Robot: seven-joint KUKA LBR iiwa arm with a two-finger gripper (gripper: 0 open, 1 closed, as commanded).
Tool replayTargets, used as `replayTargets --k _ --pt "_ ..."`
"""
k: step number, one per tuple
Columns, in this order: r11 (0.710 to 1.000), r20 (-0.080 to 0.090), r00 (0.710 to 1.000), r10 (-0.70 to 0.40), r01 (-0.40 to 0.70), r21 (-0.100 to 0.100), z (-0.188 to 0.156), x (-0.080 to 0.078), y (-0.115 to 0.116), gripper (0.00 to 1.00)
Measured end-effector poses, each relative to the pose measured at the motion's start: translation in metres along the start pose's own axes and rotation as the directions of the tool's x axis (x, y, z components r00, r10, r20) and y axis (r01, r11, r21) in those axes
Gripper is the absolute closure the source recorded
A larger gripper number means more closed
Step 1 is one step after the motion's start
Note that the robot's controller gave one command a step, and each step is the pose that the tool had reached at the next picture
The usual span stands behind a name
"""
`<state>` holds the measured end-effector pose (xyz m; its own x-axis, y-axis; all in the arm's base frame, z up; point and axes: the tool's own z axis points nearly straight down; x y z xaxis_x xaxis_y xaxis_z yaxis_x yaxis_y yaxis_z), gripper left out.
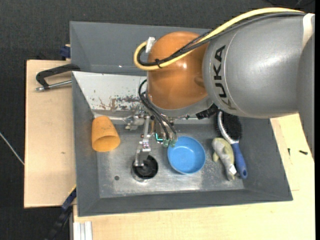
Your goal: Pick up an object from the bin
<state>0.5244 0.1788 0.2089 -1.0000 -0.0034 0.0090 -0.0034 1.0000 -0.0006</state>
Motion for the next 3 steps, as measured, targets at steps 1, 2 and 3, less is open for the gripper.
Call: replayTargets --k 1,2,3 --pt "0.996 -0.001 0.996 -0.092 0.092 0.001 0.128 0.033 -0.031 0.00" --pt "0.996 0.009 0.996 -0.091 0.091 -0.001 0.124 0.030 -0.029 1.00" --pt "0.921 0.021 0.921 -0.390 0.390 0.003 0.005 0.023 -0.028 1.00"
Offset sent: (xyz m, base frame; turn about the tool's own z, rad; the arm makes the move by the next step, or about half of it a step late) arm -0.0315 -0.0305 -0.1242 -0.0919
